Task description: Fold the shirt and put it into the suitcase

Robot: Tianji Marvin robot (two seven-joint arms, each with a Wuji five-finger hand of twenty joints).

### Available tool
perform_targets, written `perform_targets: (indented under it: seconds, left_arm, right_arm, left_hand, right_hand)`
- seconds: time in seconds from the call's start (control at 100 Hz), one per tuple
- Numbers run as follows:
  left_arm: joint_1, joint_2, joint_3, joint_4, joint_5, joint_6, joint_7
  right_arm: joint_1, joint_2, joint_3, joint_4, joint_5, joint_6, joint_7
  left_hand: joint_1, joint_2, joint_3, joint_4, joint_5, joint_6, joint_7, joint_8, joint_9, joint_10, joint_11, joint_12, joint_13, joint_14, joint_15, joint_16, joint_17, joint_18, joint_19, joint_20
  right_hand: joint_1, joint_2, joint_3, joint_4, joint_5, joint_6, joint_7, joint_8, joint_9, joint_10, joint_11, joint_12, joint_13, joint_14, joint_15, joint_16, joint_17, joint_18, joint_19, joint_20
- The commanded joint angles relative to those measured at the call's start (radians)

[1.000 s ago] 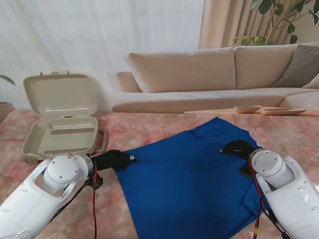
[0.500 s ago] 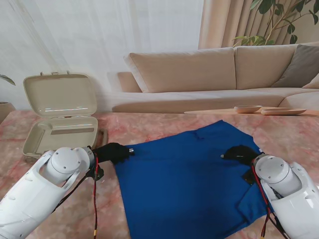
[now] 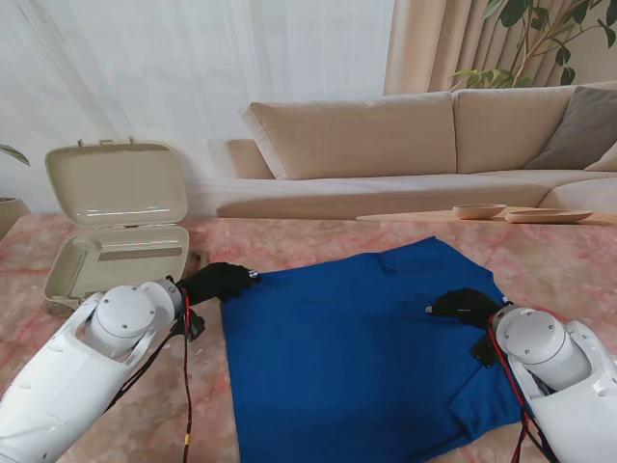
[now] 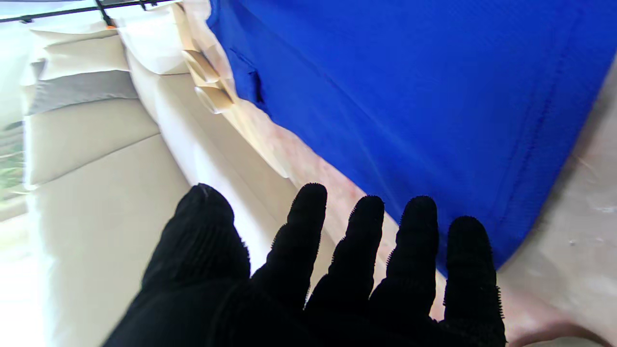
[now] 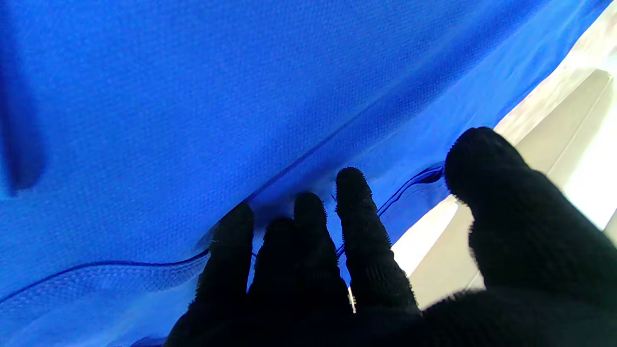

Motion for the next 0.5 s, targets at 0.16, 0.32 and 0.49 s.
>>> perform_targets:
  seconds: [0.16, 0.32, 0.49]
  left_arm:
    - [0.138, 0.021, -0.059, -0.184, 0.055, 0.011, 0.0]
    - [0.225, 0.032, -0.087, -0.275, 0.069, 0.037, -0.019]
    - [0.276, 0.043, -0.084, -0.307, 0.063, 0.037, -0.056]
  right_arm:
    - [-0.027, -0.013, -0.014, 0.015, 0.006, -0.007, 0.001]
    - [-0.03, -0.02, -0.01, 0.006, -0.006, -0.023, -0.036]
    - [-0.033, -0.031, -0.005, 0.001, -0.024, -0.055, -0.094]
  left_hand:
    - [-0.009, 0.01, -0.021, -0.002, -0.005, -0.009, 0.015, -0.004, -0.007, -0.012, 0.021, 0.003, -0.018, 0.035, -0.025, -0.012, -0.01, 0.015, -0.007, -0.005]
    - [-0.01, 0.017, -0.022, -0.003, -0.01, -0.005, 0.006, -0.007, -0.011, -0.008, 0.012, 0.0, -0.022, 0.038, -0.028, -0.013, -0.01, 0.016, -0.007, -0.006]
    - [-0.016, 0.024, -0.023, -0.003, -0.015, -0.005, -0.003, -0.01, -0.019, -0.003, 0.004, -0.002, -0.028, 0.04, -0.03, -0.013, -0.012, 0.012, -0.011, -0.008]
  right_hand:
    - [-0.003, 0.0, -0.013, 0.033, 0.008, -0.02, -0.011, -0.001, 0.029, 0.078, 0.014, 0.011, 0.055, 0.147, 0.128, 0.032, 0.031, 0.166, -0.014, 0.021]
    - [-0.016, -0.01, 0.006, 0.033, 0.007, -0.027, -0.01, -0.001, 0.029, 0.071, 0.009, 0.008, 0.054, 0.143, 0.125, 0.031, 0.025, 0.163, -0.018, 0.02]
    - [-0.028, -0.02, 0.032, 0.031, 0.006, -0.031, -0.007, -0.001, 0.022, 0.063, 0.005, 0.008, 0.041, 0.133, 0.115, 0.028, 0.013, 0.152, -0.033, 0.014]
